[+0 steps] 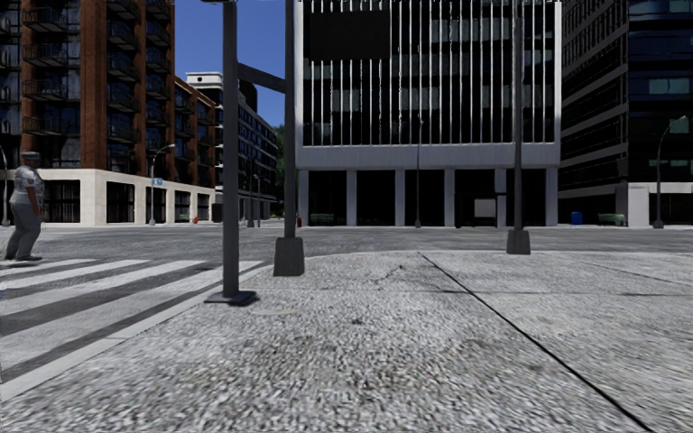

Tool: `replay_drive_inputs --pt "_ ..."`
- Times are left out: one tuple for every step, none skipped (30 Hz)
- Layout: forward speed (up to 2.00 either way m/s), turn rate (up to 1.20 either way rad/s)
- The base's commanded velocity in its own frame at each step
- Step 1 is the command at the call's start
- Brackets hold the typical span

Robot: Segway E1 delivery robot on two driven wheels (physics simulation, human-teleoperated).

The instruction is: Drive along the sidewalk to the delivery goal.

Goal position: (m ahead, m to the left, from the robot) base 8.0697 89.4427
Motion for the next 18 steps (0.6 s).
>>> replay_drive_inputs --pt "2.00 1.13" --pt "2.00 1.15" --pt "2.00 1.15" --pt "2.00 1.16" --pt "2.00 1.16" --pt "2.00 1.16" --pt "2.00 1.16" --pt "2.00 1.16" --pt "2.00 1.16" --pt "2.00 1.16" --pt "2.00 1.16" --pt "2.00 1.16" --pt "2.00 1.16" --pt "2.00 1.16" --pt "2.00 1.16" --pt "2.00 1.16" --pt "2.00 1.16" --pt "2.00 1.16"
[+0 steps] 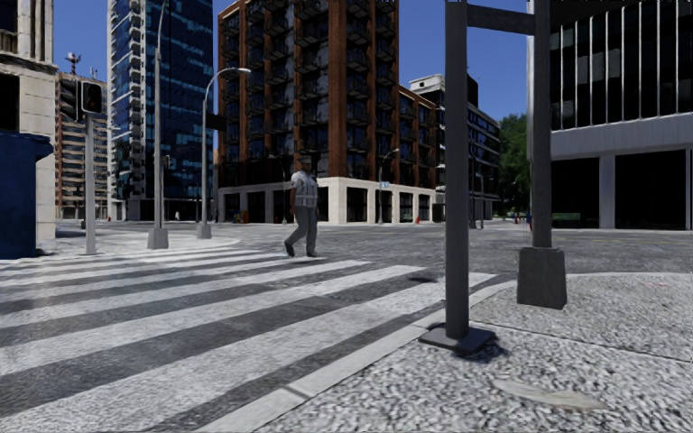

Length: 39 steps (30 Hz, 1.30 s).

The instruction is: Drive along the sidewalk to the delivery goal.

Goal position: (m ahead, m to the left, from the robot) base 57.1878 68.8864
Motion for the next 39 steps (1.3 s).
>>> replay_drive_inputs --pt "2.00 1.16" --pt "2.00 1.16" --pt "2.00 1.16" --pt "2.00 1.16" --pt "2.00 1.02" --pt "2.00 0.93" --pt "2.00 0.93" --pt "2.00 0.91" --pt "2.00 0.90" --pt "2.00 0.90" --pt "2.00 0.89" --pt "2.00 0.76" --pt "2.00 0.76" --pt "2.00 0.32" --pt "2.00 0.14" --pt "2.00 0.07" --pt "2.00 0.02" --pt "2.00 0.02" --pt "2.00 0.00" --pt "2.00 0.00" --pt "2.00 0.00" --pt "2.00 0.00" --pt "2.00 0.00" --pt "2.00 0.00" --pt "2.00 0.00" --pt "2.00 0.00" --pt "2.00 0.00" --pt "2.00 0.00" --pt "2.00 0.00" --pt "2.00 0.00" --pt "2.00 0.00" --pt "2.00 0.00" --pt "2.00 0.00" --pt "2.00 0.00" --pt "2.00 0.00" --pt "2.00 0.00" --pt "2.00 0.00" --pt "2.00 0.00" --pt "2.00 0.00"
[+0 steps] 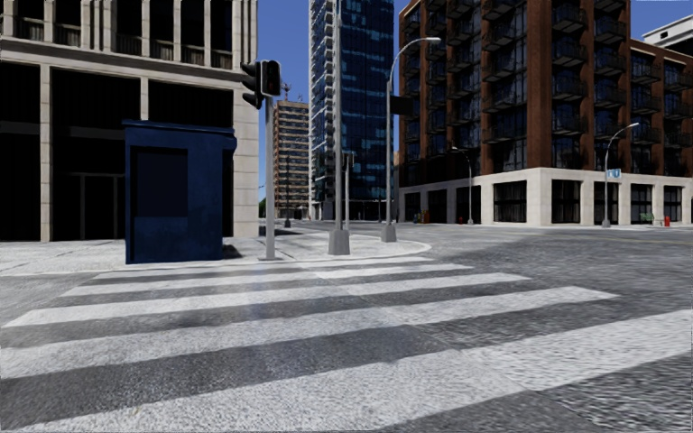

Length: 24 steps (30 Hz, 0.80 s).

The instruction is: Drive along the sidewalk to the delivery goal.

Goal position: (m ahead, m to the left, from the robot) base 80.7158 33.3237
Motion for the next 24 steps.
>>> replay_drive_inputs --pt "2.00 0.00" --pt "2.00 0.00" --pt "2.00 0.00" --pt "2.00 0.00" --pt "2.00 0.00" --pt "2.00 0.00" --pt "2.00 0.00" --pt "2.00 0.00" --pt "2.00 0.00" --pt "2.00 0.00" --pt "2.00 0.00" --pt "2.00 0.00" --pt "2.00 0.00" --pt "2.00 0.00" --pt "2.00 0.00" --pt "2.00 0.00" --pt "2.00 0.00" --pt "2.00 0.00" --pt "2.00 0.00" --pt "2.00 0.00" --pt "2.00 0.00" --pt "2.00 0.00" --pt "2.00 0.00" --pt "2.00 0.00"
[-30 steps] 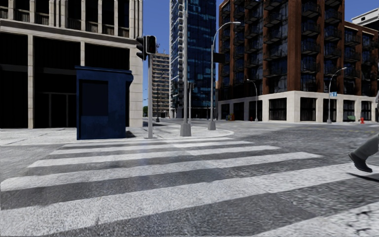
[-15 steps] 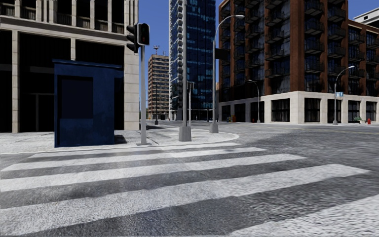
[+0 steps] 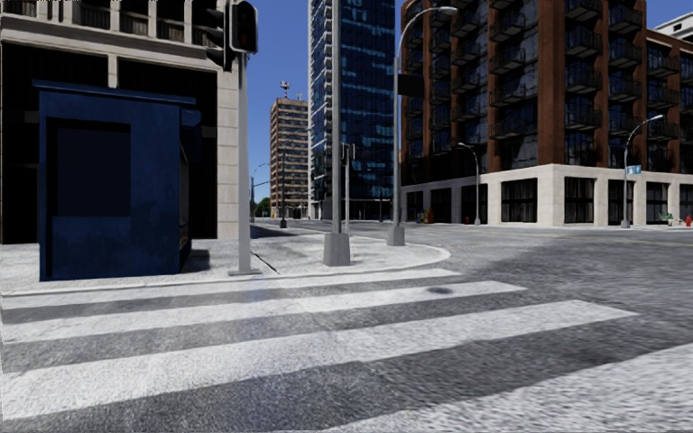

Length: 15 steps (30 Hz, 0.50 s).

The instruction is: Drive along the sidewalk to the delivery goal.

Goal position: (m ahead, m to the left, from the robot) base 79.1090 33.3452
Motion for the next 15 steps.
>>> replay_drive_inputs --pt "2.00 0.00" --pt "2.00 0.00" --pt "2.00 0.00" --pt "2.00 0.00" --pt "2.00 0.00" --pt "2.00 0.00" --pt "2.00 0.00" --pt "2.00 0.00" --pt "2.00 0.00" --pt "2.00 0.00" --pt "2.00 0.00" --pt "2.00 0.00" --pt "2.00 0.00" --pt "2.00 0.00" --pt "2.00 0.00"
